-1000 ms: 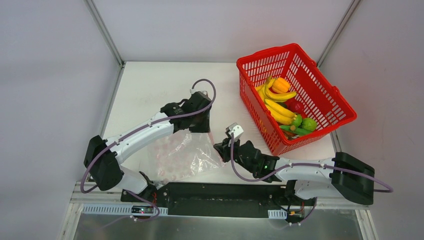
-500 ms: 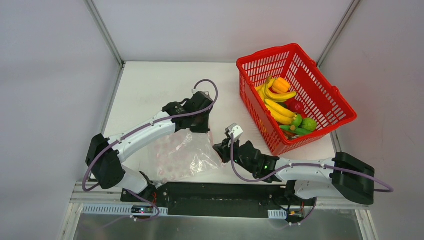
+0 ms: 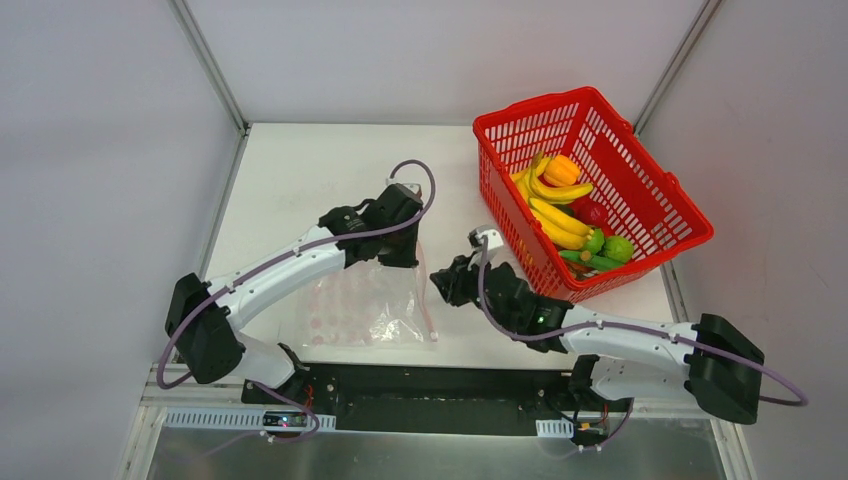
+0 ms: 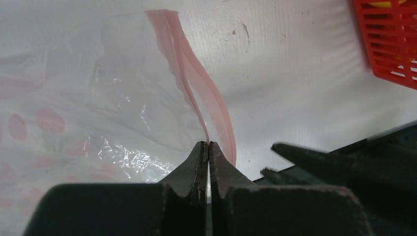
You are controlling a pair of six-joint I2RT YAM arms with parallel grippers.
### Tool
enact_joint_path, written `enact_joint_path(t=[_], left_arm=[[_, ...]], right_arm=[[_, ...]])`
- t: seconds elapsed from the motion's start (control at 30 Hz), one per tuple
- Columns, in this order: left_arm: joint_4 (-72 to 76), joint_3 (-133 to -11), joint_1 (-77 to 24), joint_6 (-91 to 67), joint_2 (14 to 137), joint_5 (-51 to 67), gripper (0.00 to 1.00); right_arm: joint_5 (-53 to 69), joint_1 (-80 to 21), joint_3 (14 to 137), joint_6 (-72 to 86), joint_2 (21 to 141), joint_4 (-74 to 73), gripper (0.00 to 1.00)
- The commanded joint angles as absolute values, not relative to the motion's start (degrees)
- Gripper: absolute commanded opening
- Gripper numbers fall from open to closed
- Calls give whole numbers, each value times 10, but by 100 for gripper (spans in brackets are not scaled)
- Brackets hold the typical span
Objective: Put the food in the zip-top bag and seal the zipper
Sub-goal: Open the zipper of the food storage bag at the center of the board.
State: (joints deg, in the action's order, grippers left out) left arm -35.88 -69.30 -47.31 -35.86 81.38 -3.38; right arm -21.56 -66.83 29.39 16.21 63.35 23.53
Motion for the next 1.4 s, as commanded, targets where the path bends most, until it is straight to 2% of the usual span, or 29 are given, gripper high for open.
enact_joint_path(t=[0.0, 0.1, 0.2, 0.4, 0.7, 0.83, 0.97, 1.03, 1.13, 1.37], left_arm=[[-348, -685, -479, -339, 777, -5, 0], [-354, -687, -481, -336, 771, -2, 0], [-358, -692, -481, -335, 770, -1, 0], [-362, -700, -483, -330, 775, 9, 0], [-362, -700, -486, -309, 754, 37, 0], [-415, -727, -486, -301, 765, 15, 0], [-464, -753, -490, -319, 778, -78, 1], [-462, -757, -497, -329, 780, -92, 16], [-459, -769, -518, -338, 788, -120, 34], [-482, -802, -567, -348, 821, -167, 49]], right_arm=[[-120, -606, 334, 264, 631, 183, 28], [-66, -579, 339, 298, 644, 186, 29], [-35, -573, 352, 301, 663, 188, 35], [-7, -571, 366, 318, 696, 195, 36], [-14, -558, 363, 331, 706, 194, 17], [-28, -557, 358, 347, 701, 203, 0], [-38, -557, 341, 383, 688, 235, 0], [-56, -558, 337, 412, 681, 238, 0], [-86, -560, 334, 457, 671, 235, 0], [-130, -568, 337, 527, 650, 231, 0]])
